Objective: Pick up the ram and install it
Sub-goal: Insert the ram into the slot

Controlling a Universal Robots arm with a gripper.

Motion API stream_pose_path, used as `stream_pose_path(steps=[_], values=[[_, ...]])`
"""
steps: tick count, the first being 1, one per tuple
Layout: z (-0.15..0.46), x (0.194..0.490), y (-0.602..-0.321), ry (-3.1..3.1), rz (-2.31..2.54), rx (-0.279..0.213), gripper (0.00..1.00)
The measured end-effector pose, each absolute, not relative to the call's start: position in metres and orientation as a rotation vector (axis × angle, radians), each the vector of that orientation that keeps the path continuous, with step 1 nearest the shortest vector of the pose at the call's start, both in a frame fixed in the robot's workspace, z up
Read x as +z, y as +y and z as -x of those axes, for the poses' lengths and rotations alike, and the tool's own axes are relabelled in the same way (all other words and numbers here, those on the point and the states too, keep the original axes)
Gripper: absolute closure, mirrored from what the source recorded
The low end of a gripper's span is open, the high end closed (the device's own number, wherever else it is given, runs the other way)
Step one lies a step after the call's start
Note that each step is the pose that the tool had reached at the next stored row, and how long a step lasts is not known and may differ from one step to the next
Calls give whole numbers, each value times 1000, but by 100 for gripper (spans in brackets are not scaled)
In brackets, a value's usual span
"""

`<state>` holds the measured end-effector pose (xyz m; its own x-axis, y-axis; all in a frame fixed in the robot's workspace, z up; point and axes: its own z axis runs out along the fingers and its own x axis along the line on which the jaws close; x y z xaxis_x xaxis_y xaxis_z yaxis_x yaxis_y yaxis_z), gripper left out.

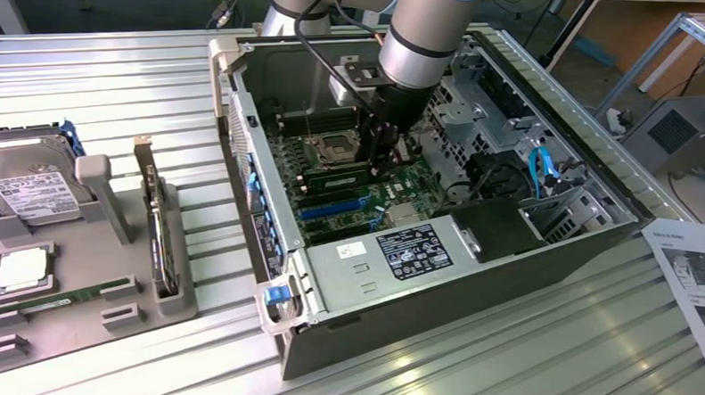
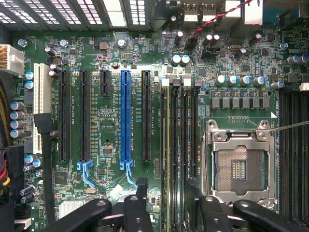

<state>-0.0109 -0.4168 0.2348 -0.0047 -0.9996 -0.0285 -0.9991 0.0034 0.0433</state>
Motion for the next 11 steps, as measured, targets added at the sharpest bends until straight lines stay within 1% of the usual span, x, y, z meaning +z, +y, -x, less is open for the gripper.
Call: stream_pose_path(steps=[11], values=[[11, 247, -416, -2214, -2205, -70, 56]])
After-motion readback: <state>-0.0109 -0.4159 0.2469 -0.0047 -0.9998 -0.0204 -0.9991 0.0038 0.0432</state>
